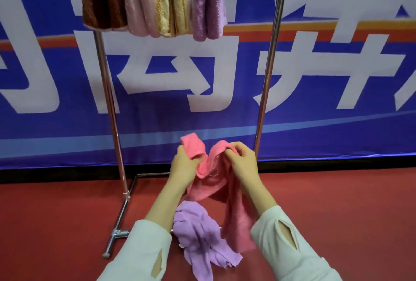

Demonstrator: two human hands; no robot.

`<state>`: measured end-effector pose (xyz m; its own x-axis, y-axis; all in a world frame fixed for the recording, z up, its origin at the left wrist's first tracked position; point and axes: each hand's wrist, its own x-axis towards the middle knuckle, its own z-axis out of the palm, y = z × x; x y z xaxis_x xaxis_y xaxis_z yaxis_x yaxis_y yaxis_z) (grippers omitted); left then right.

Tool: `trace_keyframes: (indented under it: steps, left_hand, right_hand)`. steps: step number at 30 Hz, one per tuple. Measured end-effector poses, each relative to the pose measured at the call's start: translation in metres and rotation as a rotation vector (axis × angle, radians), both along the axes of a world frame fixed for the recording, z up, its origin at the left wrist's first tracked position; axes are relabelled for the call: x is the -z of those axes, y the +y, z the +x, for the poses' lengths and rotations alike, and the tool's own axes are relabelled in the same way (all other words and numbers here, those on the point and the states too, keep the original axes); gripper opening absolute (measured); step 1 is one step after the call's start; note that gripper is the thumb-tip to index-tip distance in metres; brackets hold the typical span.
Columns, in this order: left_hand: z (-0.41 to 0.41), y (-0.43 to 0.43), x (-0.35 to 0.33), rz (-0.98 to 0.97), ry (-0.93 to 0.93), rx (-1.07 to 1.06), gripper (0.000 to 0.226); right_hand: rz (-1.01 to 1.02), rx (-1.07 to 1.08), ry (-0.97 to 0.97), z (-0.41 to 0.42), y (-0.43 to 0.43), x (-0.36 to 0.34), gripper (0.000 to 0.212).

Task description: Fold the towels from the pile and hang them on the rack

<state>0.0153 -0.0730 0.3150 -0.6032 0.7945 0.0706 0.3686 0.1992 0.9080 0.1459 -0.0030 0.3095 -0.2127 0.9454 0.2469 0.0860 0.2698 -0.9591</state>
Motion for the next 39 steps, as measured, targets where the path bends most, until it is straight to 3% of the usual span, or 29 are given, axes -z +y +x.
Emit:
trace_keyframes:
  steps: [2,6,9,11,14,16,20,23,26,28,31,33,36,39]
  left_hand:
    - [0.008,0.002,0.001,0.012,0.037,0.01,0.052]
    - [0.016,0.0,-0.011,0.234,-0.011,0.147,0.045]
    - [0.016,-0.003,-0.013,0.178,0.1,0.312,0.033]
    - [0.014,-0.001,-0.012,0.216,0.117,0.244,0.013]
    - [0.01,0.002,-0.017,0.36,-0.027,0.135,0.012]
    - [0.012,0.002,-0.024,0.436,-0.172,0.098,0.012]
    - [0.01,-0.002,-0.028,0.558,-0.343,-0.025,0.025]
    - [-0.001,-0.004,-0.024,0.617,-0.516,-0.15,0.025]
    - [-0.012,0.0,-0.009,0.455,-0.407,-0.188,0.026]
    - [-0.013,0.006,0.003,0.277,-0.27,-0.087,0.03]
    - [-0.002,0.012,0.012,0.069,-0.067,0.038,0.037]
    - [0.005,0.013,0.01,0.071,-0.055,0.077,0.039]
    - [0.008,0.01,0.002,0.185,-0.212,0.188,0.035]
    - [0.006,0.009,-0.004,0.194,0.023,0.217,0.024]
  right_hand:
    - [-0.016,-0.004,0.007,-0.002,0.0,-0.006,0.02]
    - [-0.107,-0.076,0.125,0.003,-0.001,-0.016,0.014]
    - [-0.118,-0.225,0.161,0.009,-0.004,-0.026,0.014]
    - [-0.087,-0.264,0.14,0.01,-0.002,-0.029,0.013]
    - [-0.059,-0.281,0.086,0.012,0.0,-0.025,0.011]
    - [-0.009,-0.254,-0.016,0.013,0.002,-0.019,0.018]
    - [0.101,-0.115,-0.463,0.016,0.006,0.006,0.028]
    - [0.032,0.015,-0.615,0.024,0.013,0.03,0.016]
    - [0.012,0.101,-0.439,0.033,0.017,0.03,0.008]
    - [0.058,0.049,-0.275,0.031,0.012,0.015,0.012]
    - [0.11,-0.081,-0.193,0.02,-0.002,-0.012,0.017]
    - [0.122,-0.137,-0.173,0.013,-0.009,-0.02,0.02]
    - [0.145,-0.174,-0.16,0.007,-0.013,-0.026,0.011]
    - [0.148,-0.224,-0.126,0.004,-0.013,-0.028,0.015]
